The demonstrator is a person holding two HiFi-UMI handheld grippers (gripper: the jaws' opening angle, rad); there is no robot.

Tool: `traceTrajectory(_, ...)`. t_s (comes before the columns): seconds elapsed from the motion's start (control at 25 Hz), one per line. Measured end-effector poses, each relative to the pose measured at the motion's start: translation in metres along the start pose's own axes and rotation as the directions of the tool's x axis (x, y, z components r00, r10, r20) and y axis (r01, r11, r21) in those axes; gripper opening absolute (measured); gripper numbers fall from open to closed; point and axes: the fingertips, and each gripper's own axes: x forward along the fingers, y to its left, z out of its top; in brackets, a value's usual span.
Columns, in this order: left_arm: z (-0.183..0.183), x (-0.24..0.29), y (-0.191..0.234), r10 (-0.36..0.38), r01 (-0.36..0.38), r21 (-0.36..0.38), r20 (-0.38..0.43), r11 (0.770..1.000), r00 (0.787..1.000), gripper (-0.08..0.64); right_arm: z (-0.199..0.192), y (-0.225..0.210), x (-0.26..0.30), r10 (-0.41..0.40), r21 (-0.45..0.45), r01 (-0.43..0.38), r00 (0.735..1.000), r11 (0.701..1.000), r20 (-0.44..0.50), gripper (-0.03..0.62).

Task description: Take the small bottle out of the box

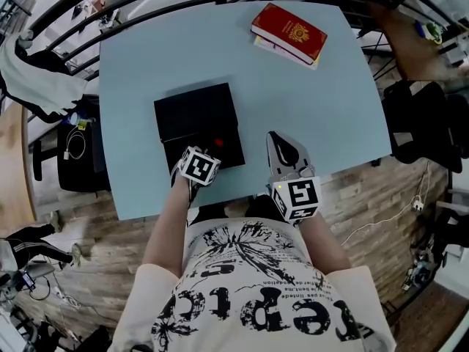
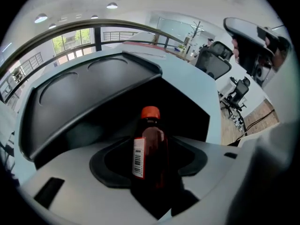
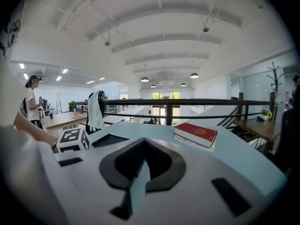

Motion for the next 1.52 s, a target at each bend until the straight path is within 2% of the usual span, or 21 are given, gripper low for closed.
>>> traceTrajectory(0.12,-0.001,0.003,0.001,0.023,-0.023,0.001,-0.022,1.0,0.999,0.236,0.002,-0.002,0.0,0.011,-0.01,-0.011,1.0,1.0,0.002,0.011)
traceTrajectory(0.44,-0.001,-0.002,0.0,0.048,-0.048,0.014,0.005,0.999,0.999,0.232,0.013,-0.005,0.002,0.038,-0.023,-0.038,0.999,0.999,0.013,0.011)
traceTrajectory(0.6,0.008,-0.023,-0.001,0.054,-0.052,-0.027,0.082,0.998,0.995,0.232,0.022,0.005,0.005,0.078,-0.053,-0.076,0.997,0.996,0.025,0.011)
traceTrajectory(0.76,0.019,-0.051,-0.004,0.061,-0.058,-0.028,0.158,0.998,0.986,0.232,0.029,0.015,0.007,0.108,-0.069,-0.105,0.994,0.992,0.036,0.011)
traceTrajectory(0.92,0.033,-0.085,0.0,0.088,-0.075,-0.059,0.267,0.995,0.96,0.232,0.033,0.027,0.008,0.14,-0.087,-0.136,0.989,0.987,0.046,0.011)
traceTrajectory(1.04,0.049,-0.121,0.007,0.135,-0.108,-0.09,0.385,0.99,0.913,0.232,0.038,0.035,0.009,0.165,-0.1,-0.158,0.985,0.982,0.057,0.011)
traceTrajectory(1.16,0.065,-0.16,0.009,0.175,-0.133,-0.118,0.51,0.984,0.842,0.233,0.045,0.042,0.01,0.187,-0.109,-0.178,0.98,0.978,0.074,0.011)
traceTrajectory(1.28,0.078,-0.201,0.008,0.208,-0.154,-0.14,0.623,0.978,0.754,0.233,0.055,0.053,0.01,0.216,-0.112,-0.205,0.971,0.972,0.098,0.009)
traceTrajectory(1.52,0.087,-0.28,0.011,0.271,-0.187,-0.199,0.787,0.962,0.555,0.233,0.084,0.077,0.008,0.266,-0.13,-0.246,0.95,0.961,0.167,0.009)
